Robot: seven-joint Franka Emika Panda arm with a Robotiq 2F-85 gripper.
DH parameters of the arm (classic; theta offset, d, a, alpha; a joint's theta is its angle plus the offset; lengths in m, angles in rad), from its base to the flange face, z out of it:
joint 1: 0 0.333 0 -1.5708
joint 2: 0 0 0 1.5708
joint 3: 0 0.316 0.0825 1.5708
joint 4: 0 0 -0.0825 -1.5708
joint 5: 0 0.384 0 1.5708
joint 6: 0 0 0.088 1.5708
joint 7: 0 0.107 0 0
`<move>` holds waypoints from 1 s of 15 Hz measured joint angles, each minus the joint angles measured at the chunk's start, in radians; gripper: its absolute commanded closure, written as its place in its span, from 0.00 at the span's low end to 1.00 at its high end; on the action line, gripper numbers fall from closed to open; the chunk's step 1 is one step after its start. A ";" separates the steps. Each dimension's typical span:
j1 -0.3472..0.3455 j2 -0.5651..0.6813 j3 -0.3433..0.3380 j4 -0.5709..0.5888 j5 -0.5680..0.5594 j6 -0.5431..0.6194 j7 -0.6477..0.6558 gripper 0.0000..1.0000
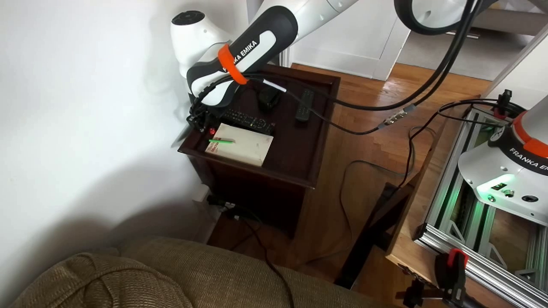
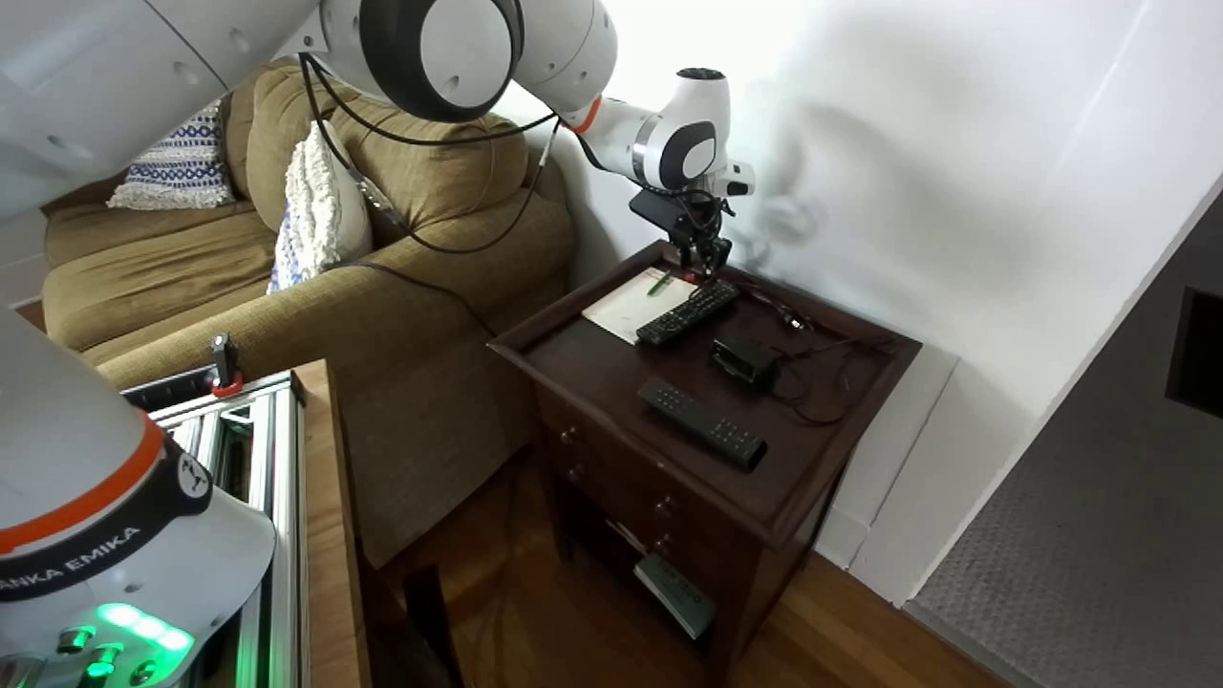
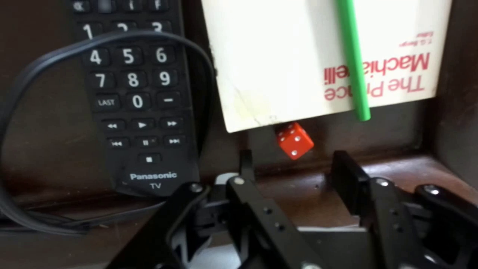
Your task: Move the small, pink object forward
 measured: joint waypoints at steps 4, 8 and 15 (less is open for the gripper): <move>-0.002 0.004 -0.002 0.000 0.003 -0.025 0.002 0.45; -0.002 0.004 -0.002 0.001 0.007 -0.048 0.002 0.72; -0.001 0.004 0.003 0.013 0.014 -0.050 0.002 0.94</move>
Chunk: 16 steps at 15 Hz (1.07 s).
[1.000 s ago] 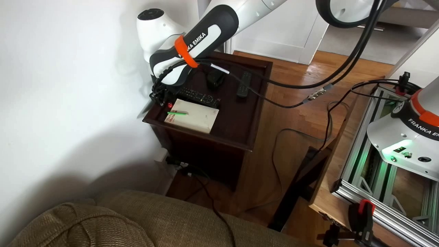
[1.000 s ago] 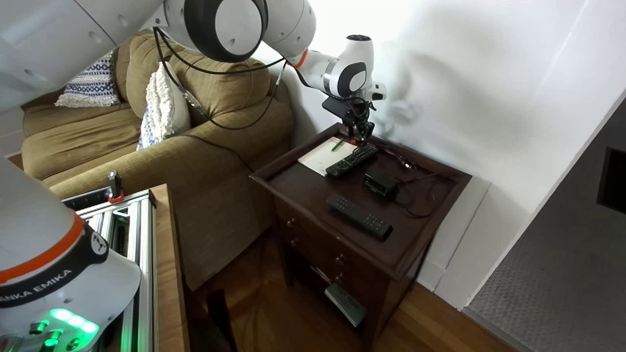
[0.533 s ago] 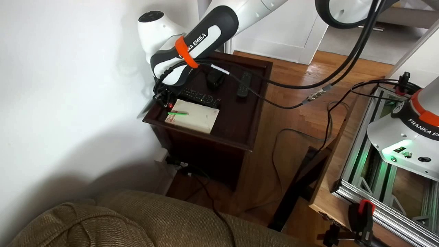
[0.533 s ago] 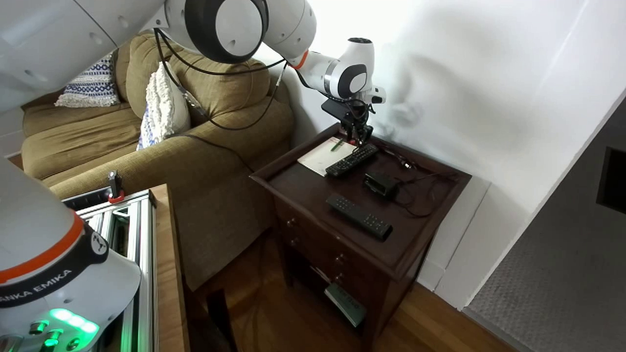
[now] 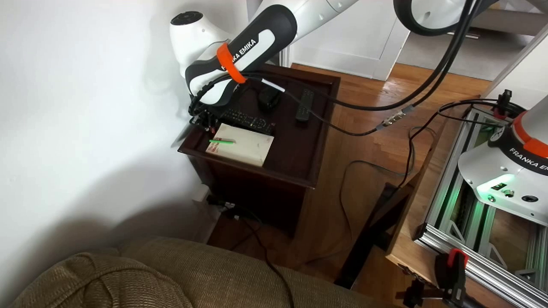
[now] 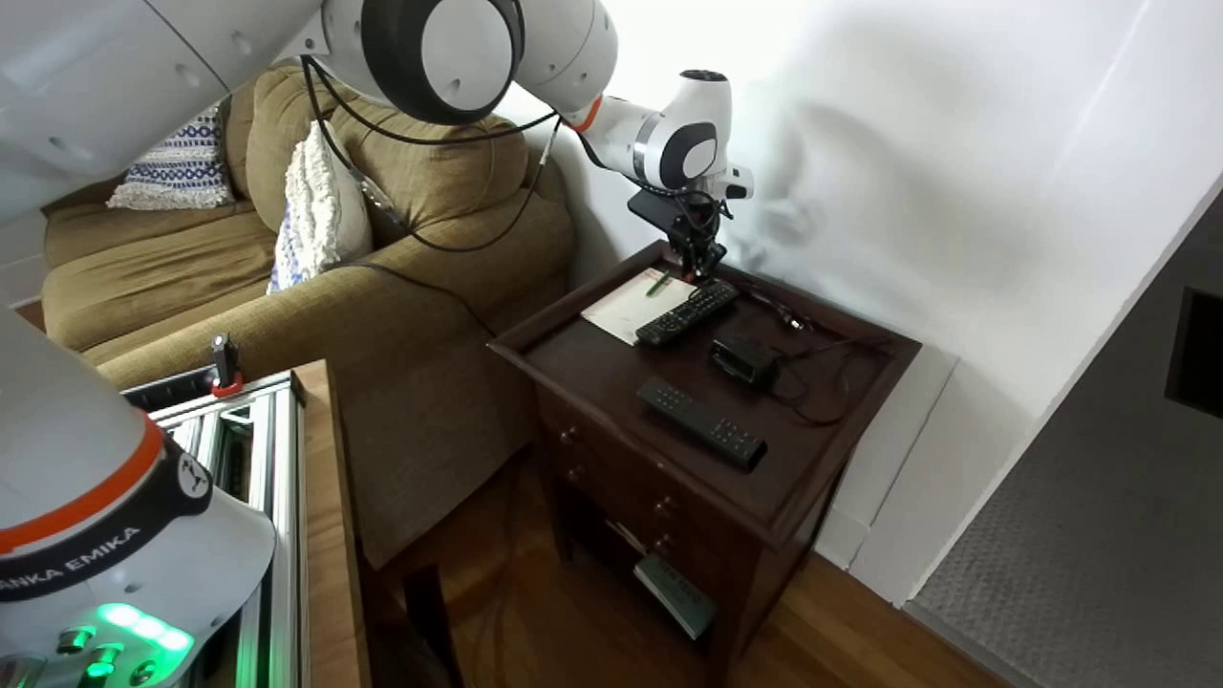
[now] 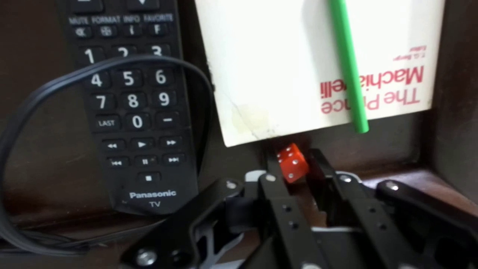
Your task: Move the small, pink object forward
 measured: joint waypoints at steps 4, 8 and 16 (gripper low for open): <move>-0.005 -0.037 -0.011 0.000 0.000 -0.019 0.021 0.94; -0.006 -0.145 -0.053 -0.045 0.000 -0.205 0.093 0.94; -0.009 -0.370 -0.094 -0.311 -0.011 -0.440 0.192 0.94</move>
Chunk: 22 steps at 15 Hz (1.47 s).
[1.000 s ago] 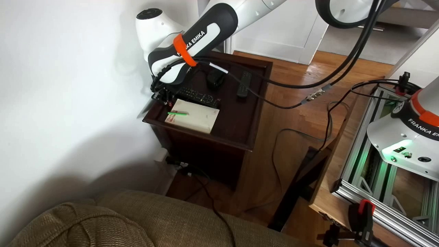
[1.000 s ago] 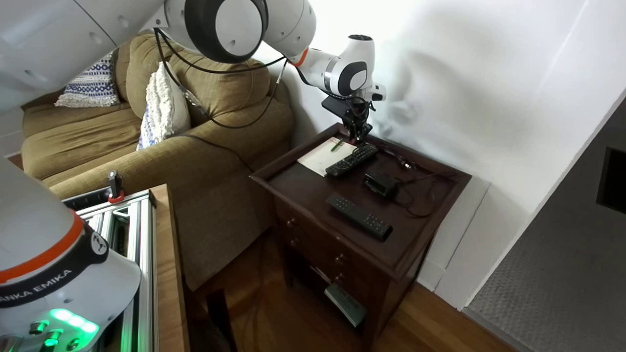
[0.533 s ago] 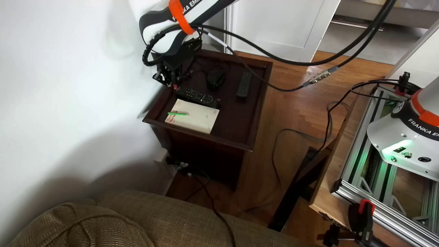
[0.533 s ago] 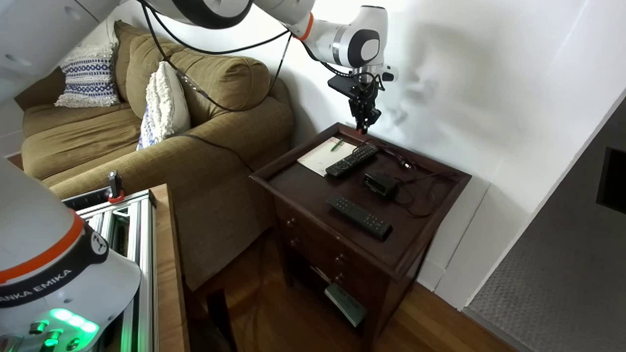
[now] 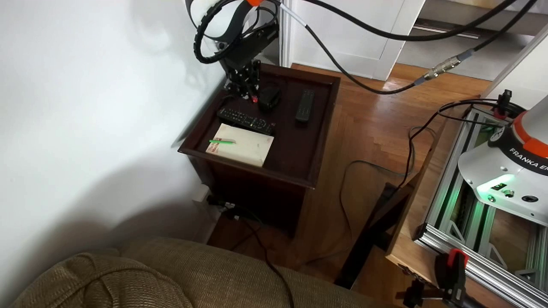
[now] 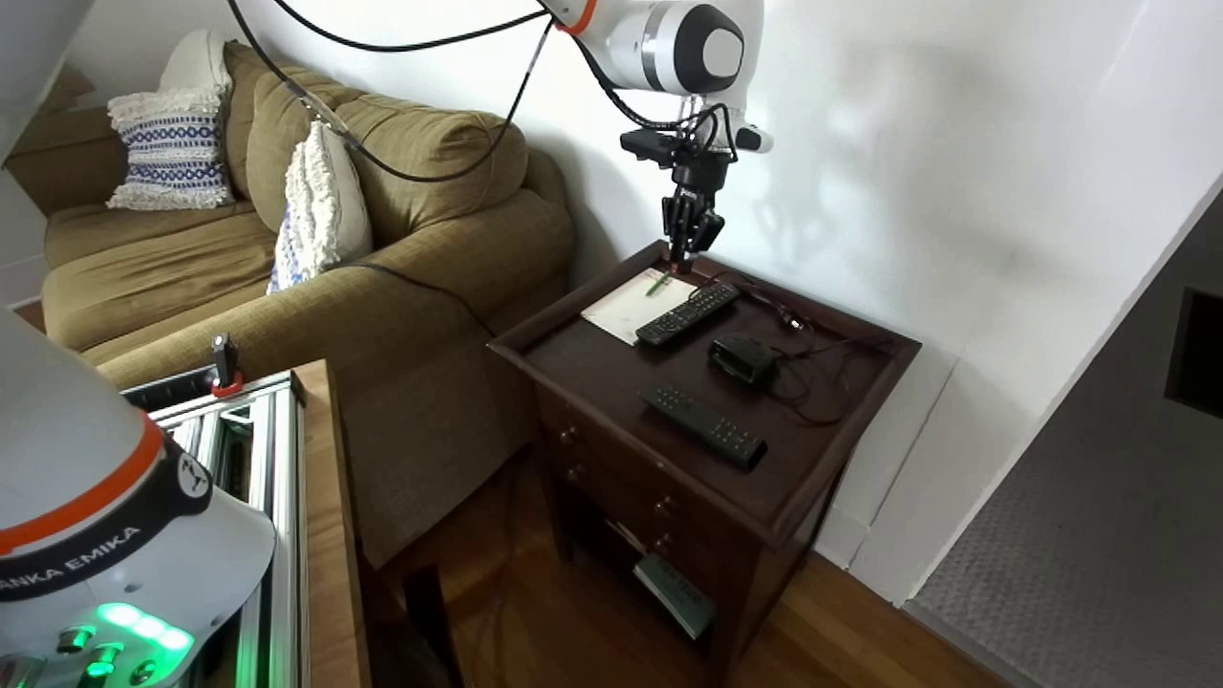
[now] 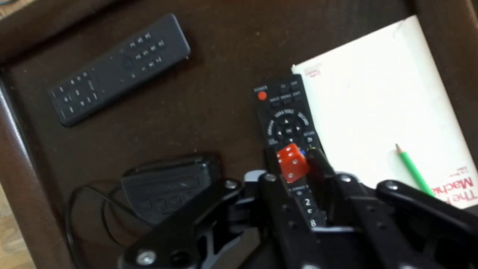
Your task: Move the small, pink object forward
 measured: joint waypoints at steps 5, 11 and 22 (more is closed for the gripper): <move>-0.002 -0.132 -0.005 -0.179 -0.001 -0.003 0.078 0.94; -0.018 -0.339 -0.029 -0.418 -0.034 -0.003 0.175 0.94; -0.055 -0.493 0.003 -0.530 -0.046 -0.003 0.190 0.51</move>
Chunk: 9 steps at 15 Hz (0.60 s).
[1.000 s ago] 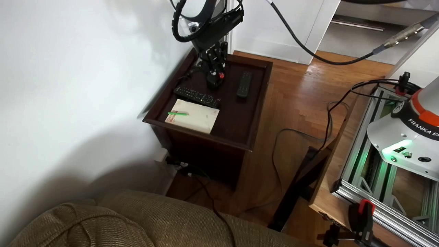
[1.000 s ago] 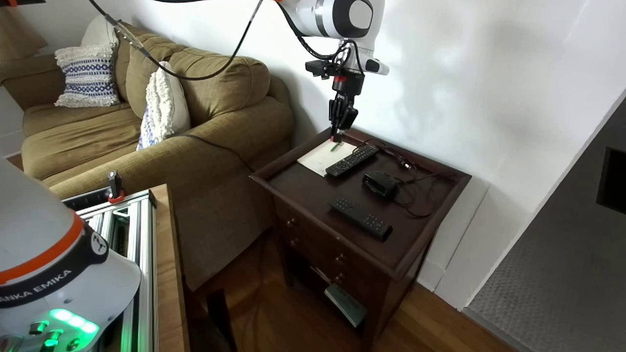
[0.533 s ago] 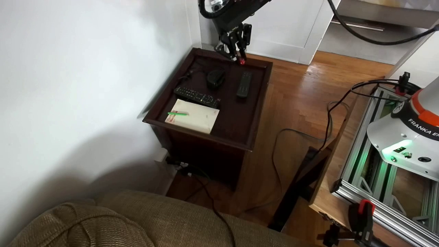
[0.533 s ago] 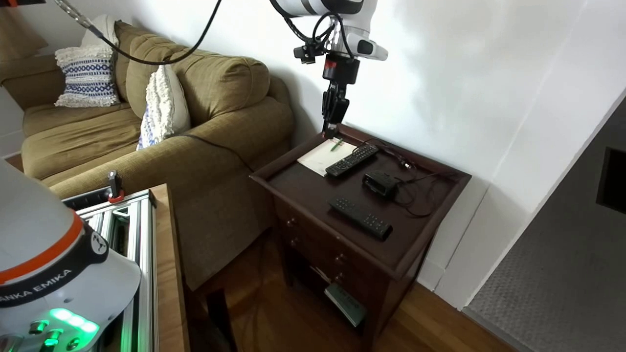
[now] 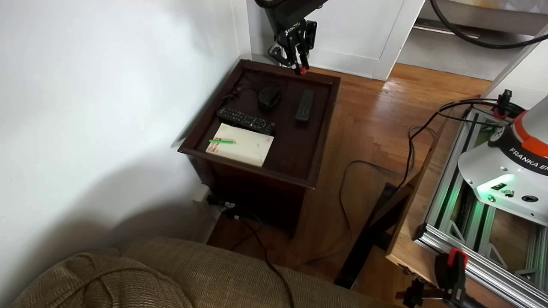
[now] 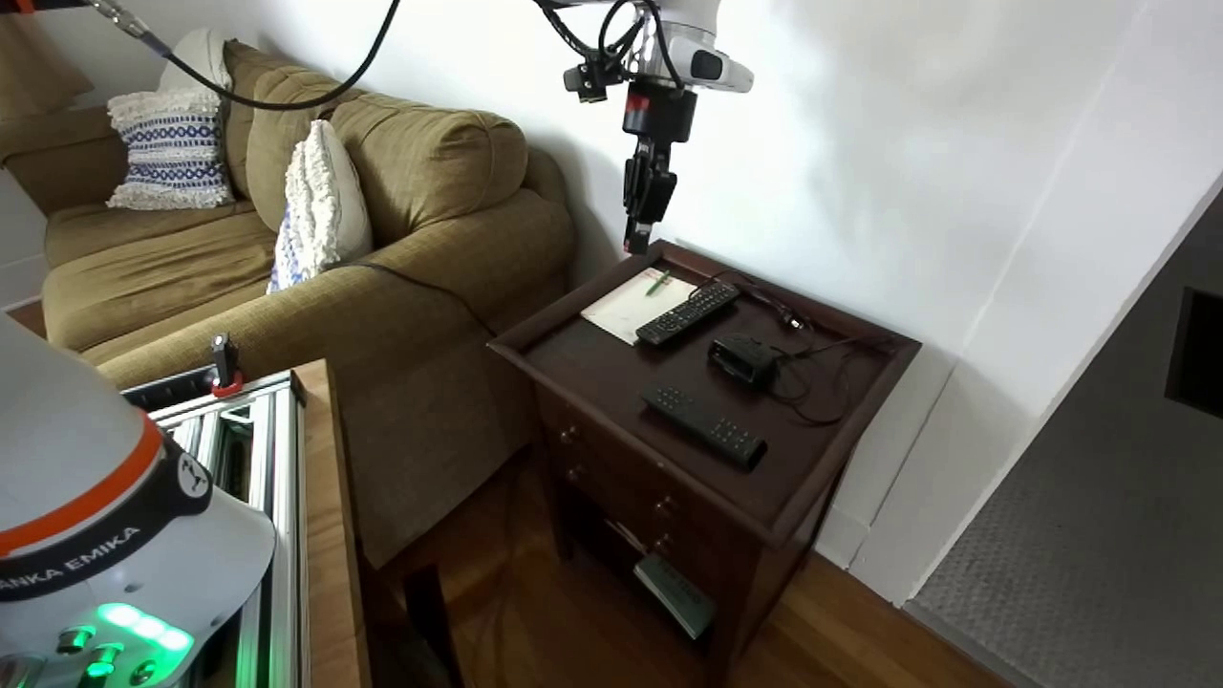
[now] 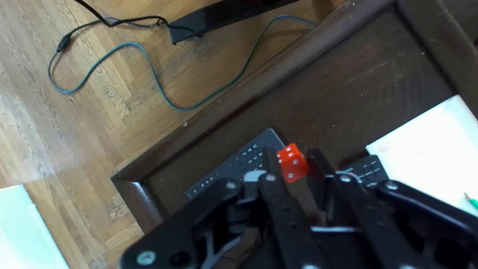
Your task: Move the small, pink object forward
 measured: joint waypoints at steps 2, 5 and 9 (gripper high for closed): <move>-0.003 0.000 0.007 0.000 0.000 0.000 0.000 0.44; -0.008 0.002 0.014 0.001 0.000 0.000 -0.001 0.21; -0.016 0.002 0.021 0.001 0.001 0.001 -0.005 0.00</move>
